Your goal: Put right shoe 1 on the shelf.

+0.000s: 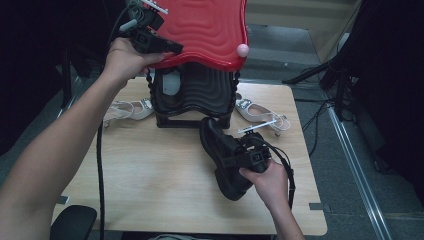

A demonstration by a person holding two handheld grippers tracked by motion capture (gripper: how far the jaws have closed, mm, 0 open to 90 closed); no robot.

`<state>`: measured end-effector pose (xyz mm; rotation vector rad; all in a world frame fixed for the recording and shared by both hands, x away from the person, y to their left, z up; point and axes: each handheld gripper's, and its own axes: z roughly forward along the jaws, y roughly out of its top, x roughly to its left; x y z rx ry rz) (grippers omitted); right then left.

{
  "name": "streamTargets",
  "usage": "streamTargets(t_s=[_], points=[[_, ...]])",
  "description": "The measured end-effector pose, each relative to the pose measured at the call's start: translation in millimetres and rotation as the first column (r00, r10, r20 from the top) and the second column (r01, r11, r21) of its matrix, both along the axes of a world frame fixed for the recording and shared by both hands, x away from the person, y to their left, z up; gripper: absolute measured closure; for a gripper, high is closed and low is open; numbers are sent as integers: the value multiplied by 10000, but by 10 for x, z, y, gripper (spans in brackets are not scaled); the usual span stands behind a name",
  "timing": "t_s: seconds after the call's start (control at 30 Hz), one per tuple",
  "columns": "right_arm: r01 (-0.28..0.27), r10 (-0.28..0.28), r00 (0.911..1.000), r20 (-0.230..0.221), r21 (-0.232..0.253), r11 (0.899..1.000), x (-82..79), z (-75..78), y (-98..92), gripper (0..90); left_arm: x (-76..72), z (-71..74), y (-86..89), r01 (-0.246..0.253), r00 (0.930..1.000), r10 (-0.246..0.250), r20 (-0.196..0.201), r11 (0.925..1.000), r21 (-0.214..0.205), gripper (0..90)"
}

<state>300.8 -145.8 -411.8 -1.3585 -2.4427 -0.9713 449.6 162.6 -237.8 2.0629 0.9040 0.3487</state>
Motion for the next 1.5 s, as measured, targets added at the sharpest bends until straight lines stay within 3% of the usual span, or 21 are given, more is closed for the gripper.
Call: streamTargets(t_s=[0.3, 0.63, 0.93, 1.17, 1.5], points=[[-203, 196, 9993, 331, 198, 9996, -67, 298, -16, 867, -3, -1, -3, 32, 10000, -32, 56, 10000, 34, 900], [-386, 364, 9957, 853, 242, 9990, 6, 578, 100, 864, -6, 0, -4, 47, 10000, -48, 86, 9999, 93, 900], [-119, 67, 9882, 1533, 333, 9994, 170, 832, 172, 863, -2, -1, -6, 13, 10000, -13, -23, 10000, -27, 900], [327, -339, 9791, 2007, 92, 9994, 443, 846, 289, 863, 9, -9, 7, 53, 10000, -54, -63, 9998, -167, 900], [1131, -891, 9503, 2983, -639, 9915, 634, 662, 507, 863, -1, -33, 22, 76, 10000, -76, 6, 9992, -381, 900]])
